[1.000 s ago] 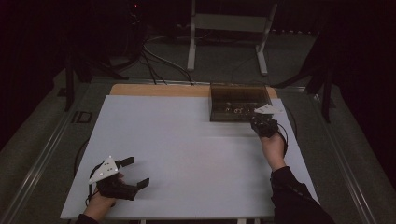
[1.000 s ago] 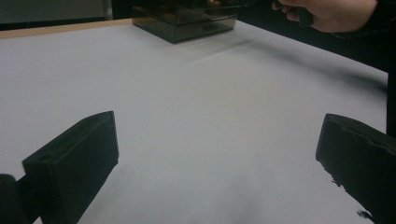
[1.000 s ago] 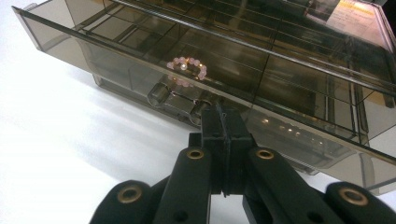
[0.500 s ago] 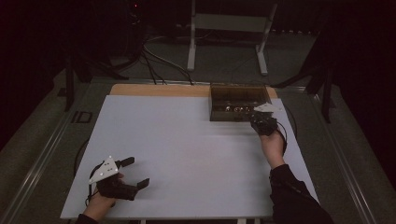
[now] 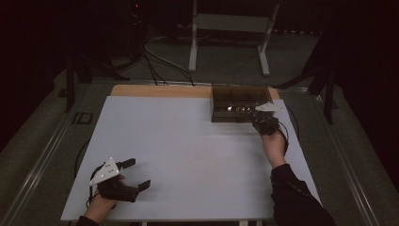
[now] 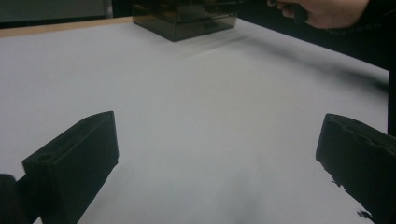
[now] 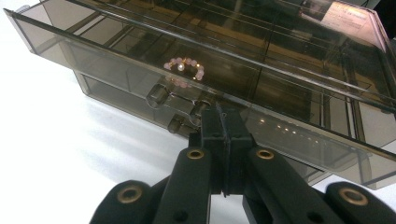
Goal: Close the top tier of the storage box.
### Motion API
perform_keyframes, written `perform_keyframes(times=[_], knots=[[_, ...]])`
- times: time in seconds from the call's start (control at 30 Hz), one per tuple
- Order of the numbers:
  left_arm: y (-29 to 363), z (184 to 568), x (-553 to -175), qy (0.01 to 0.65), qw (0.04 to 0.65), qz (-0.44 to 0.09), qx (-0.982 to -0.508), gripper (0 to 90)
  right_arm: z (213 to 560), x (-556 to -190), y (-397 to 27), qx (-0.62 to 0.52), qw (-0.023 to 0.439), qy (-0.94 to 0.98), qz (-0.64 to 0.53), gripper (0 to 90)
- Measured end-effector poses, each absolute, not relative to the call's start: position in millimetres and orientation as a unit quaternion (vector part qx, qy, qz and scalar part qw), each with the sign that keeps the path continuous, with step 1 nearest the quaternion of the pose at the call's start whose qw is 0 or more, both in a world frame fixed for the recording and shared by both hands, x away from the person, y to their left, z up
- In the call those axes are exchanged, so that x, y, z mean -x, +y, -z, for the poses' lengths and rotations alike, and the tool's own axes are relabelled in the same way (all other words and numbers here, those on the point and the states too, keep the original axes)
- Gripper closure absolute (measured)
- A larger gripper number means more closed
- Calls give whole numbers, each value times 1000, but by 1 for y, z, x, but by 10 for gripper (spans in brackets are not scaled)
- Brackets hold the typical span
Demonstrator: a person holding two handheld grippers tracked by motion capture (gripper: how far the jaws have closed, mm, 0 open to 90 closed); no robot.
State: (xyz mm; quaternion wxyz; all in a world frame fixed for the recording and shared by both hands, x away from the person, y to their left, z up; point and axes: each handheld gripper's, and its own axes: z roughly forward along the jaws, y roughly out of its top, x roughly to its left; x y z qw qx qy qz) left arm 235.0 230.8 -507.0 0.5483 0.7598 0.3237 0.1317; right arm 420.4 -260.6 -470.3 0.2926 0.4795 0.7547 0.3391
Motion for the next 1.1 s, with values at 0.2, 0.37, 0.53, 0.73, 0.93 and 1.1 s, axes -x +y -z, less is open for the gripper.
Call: perform_keyframes(times=[0.2, 0.37, 0.53, 0.73, 0.93, 1.1], knots=[[231, 507, -235, 324, 549, -132, -759, 0, 471, -423, -260, -480, 294, 754, -338, 900], [231, 507, -235, 324, 549, -131, -759, 0, 471, -424, -260, -478, 297, 756, -335, 900], [231, 507, -235, 325, 549, -131, -759, 0, 471, -425, -260, -479, 297, 755, -334, 900], [231, 507, -235, 325, 548, -131, -759, 0, 472, -426, -260, -480, 297, 755, -333, 900], [231, 507, -235, 325, 549, -131, -759, 0, 472, -427, -260, -482, 297, 755, -332, 900], [231, 507, -235, 325, 548, -131, -760, 0, 473, -429, -260, -483, 296, 755, -331, 900]])
